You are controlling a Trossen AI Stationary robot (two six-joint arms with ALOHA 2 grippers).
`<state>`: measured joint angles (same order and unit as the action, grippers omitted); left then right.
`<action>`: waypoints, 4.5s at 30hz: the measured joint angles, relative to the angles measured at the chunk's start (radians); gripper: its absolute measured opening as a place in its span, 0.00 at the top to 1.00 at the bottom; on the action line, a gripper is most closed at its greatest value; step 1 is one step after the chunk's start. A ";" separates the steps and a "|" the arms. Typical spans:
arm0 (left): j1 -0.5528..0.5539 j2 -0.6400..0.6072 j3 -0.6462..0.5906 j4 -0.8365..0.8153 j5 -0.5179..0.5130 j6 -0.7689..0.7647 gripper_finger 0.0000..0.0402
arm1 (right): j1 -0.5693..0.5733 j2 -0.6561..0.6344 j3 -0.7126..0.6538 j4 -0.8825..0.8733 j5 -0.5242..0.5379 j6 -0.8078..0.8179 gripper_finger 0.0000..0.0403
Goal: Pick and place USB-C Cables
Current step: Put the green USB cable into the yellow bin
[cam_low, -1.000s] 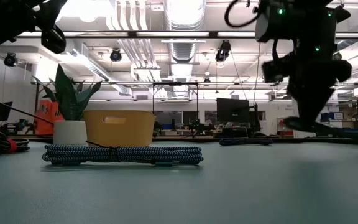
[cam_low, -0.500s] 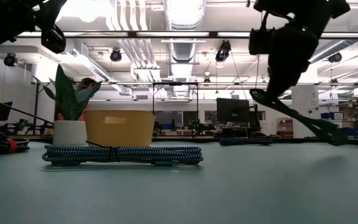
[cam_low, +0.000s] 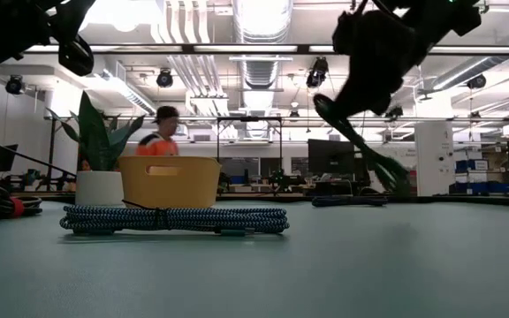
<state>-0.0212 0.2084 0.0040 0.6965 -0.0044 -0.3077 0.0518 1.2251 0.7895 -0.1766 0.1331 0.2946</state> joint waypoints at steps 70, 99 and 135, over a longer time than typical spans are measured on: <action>0.000 -0.017 0.034 0.114 -0.111 0.114 0.86 | -0.103 0.377 0.568 0.436 -0.002 0.082 0.91; 0.000 -0.022 0.035 0.133 -0.191 0.211 0.86 | -0.234 0.445 0.707 0.144 -0.115 0.620 0.91; 0.000 -0.021 0.035 0.133 -0.219 0.220 0.86 | -0.321 0.497 0.728 0.163 -0.106 0.689 0.91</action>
<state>-0.0212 0.1871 0.0387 0.8298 -0.2237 -0.0879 -0.2691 1.7226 1.5177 -0.0137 0.0272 0.9840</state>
